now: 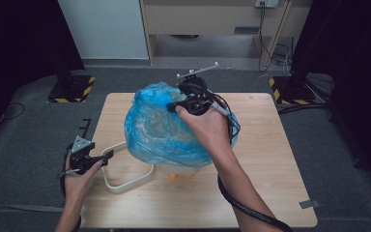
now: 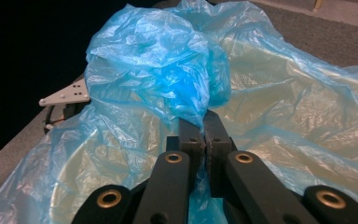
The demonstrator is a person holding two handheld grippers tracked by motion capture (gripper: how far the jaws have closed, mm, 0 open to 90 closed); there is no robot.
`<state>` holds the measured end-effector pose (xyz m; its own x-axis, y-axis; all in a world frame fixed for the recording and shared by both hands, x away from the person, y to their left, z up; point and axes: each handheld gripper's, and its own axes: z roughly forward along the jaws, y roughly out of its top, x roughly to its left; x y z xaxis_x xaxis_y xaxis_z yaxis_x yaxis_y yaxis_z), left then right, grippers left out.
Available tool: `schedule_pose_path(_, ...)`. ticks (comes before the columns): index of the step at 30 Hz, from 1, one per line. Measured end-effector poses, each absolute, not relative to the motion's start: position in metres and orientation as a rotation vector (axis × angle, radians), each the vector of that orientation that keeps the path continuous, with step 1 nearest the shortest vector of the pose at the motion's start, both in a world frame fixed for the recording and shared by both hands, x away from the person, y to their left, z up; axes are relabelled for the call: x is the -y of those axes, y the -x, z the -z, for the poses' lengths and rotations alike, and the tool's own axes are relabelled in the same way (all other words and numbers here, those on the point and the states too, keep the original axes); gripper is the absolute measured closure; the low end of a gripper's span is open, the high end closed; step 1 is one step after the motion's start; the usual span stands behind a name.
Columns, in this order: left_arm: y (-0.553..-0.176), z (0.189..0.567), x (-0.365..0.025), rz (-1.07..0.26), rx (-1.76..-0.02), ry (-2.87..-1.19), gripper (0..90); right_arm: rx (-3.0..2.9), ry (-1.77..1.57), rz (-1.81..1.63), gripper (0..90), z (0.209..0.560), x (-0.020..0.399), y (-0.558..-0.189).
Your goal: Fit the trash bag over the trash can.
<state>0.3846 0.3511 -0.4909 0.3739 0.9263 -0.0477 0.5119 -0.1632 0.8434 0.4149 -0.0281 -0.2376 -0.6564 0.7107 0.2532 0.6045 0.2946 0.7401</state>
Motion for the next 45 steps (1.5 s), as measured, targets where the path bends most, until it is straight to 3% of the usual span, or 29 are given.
schedule_pose_path(45, -0.385, 0.491, -0.348, -0.637, -1.246, -1.831, 11.4, -2.532, -1.289, -1.131, 89.1, 0.248, 0.015, -0.431)
